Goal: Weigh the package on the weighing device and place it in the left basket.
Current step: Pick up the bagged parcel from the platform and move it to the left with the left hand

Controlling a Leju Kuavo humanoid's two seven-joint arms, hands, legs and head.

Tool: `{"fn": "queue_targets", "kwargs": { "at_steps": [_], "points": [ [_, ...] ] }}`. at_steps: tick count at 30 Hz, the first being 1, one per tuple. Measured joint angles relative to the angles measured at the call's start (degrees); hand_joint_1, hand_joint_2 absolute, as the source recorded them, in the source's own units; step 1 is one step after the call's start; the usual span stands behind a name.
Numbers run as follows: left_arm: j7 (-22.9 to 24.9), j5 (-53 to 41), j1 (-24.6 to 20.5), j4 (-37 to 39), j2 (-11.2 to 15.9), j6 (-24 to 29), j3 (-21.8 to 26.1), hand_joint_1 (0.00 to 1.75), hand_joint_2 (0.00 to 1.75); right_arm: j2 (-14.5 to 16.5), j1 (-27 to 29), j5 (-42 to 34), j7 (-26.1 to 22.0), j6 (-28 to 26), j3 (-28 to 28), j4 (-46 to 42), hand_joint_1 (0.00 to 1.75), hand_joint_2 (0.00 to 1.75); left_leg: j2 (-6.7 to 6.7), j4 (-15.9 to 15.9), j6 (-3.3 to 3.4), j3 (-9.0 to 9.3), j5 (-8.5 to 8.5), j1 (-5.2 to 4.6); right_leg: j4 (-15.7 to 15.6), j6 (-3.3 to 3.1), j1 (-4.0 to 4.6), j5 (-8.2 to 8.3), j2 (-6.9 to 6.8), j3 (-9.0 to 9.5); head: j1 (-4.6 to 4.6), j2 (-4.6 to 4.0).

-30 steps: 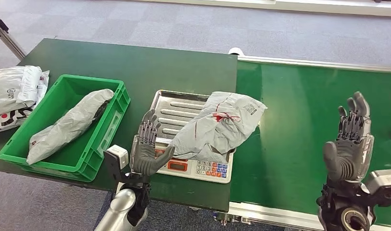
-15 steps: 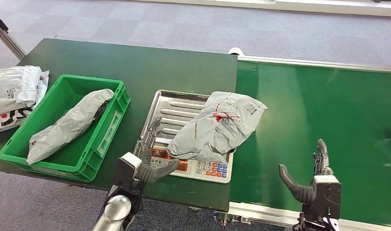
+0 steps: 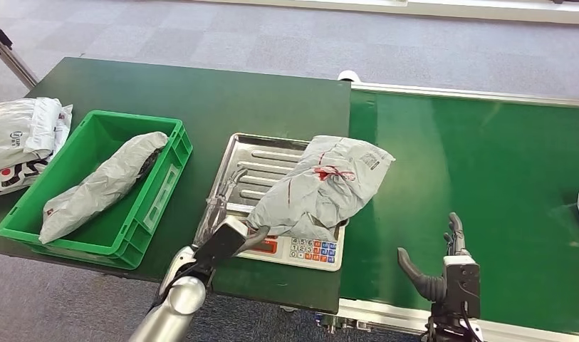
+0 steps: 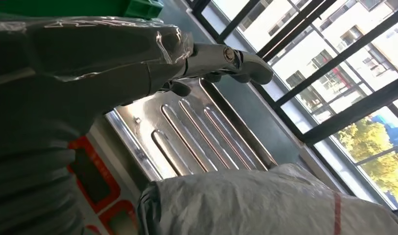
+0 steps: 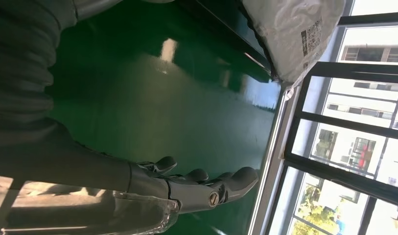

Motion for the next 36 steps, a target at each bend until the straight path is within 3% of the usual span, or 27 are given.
{"fn": "queue_targets", "kwargs": {
  "at_steps": [3,8,10,19,25,27,36],
  "points": [
    [2.1,-5.0,-3.4,2.4,0.1,5.0,0.0,0.0,1.75,0.9,-0.6,1.0,0.6,0.4,0.0,0.6,0.0,1.75,0.0,0.0,0.0,0.03,0.02,0.0,0.0,0.01,0.0,0.02,0.0,0.02,0.01,0.0],
    [5.8,-14.6,-7.9,4.9,0.2,19.6,-0.1,0.0,1.75,2.2,-0.6,1.9,1.7,0.9,-0.1,0.7,0.0,1.75,0.0,0.0,0.0,0.02,0.01,0.0,0.0,0.02,-0.01,0.01,0.0,0.01,0.0,0.0],
    [7.2,-16.0,-9.3,5.7,0.2,21.1,-0.1,0.0,1.75,2.5,-0.6,1.9,1.8,1.1,-0.1,0.7,0.0,1.75,0.0,0.0,0.0,0.02,0.0,0.0,0.0,0.02,-0.01,0.01,0.0,0.01,-0.01,0.0],
    [7.3,-9.9,-11.4,8.2,-0.3,12.6,-1.4,0.0,1.75,2.6,-0.5,1.7,1.9,1.3,0.0,0.7,0.0,1.75,0.03,0.0,0.0,0.03,0.0,-0.01,0.0,0.02,-0.01,0.01,0.02,0.01,0.01,0.0],
    [5.9,-1.5,-11.5,10.9,-0.2,-12.5,-5.0,0.0,1.75,2.5,-0.6,1.4,2.1,1.4,0.0,0.9,0.0,1.75,0.03,0.0,0.0,0.02,0.0,-0.01,0.0,0.02,-0.02,0.01,0.02,0.02,0.01,0.0],
    [5.2,-0.3,-11.6,12.4,0.0,-17.4,-7.0,0.0,1.75,2.5,-0.6,1.3,2.2,1.5,0.0,1.0,0.0,1.75,0.03,0.0,0.0,0.02,-0.01,-0.02,0.0,0.02,-0.02,0.01,0.02,0.02,0.01,0.0],
    [6.2,-2.1,-15.0,18.4,1.1,-20.9,-13.9,0.0,1.75,2.3,-0.5,1.1,3.4,1.5,0.0,1.0,0.0,1.75,-0.05,0.0,0.01,0.1,0.0,-0.02,0.0,0.02,-0.02,0.01,-0.06,0.16,0.01,0.0]
  ]
}}
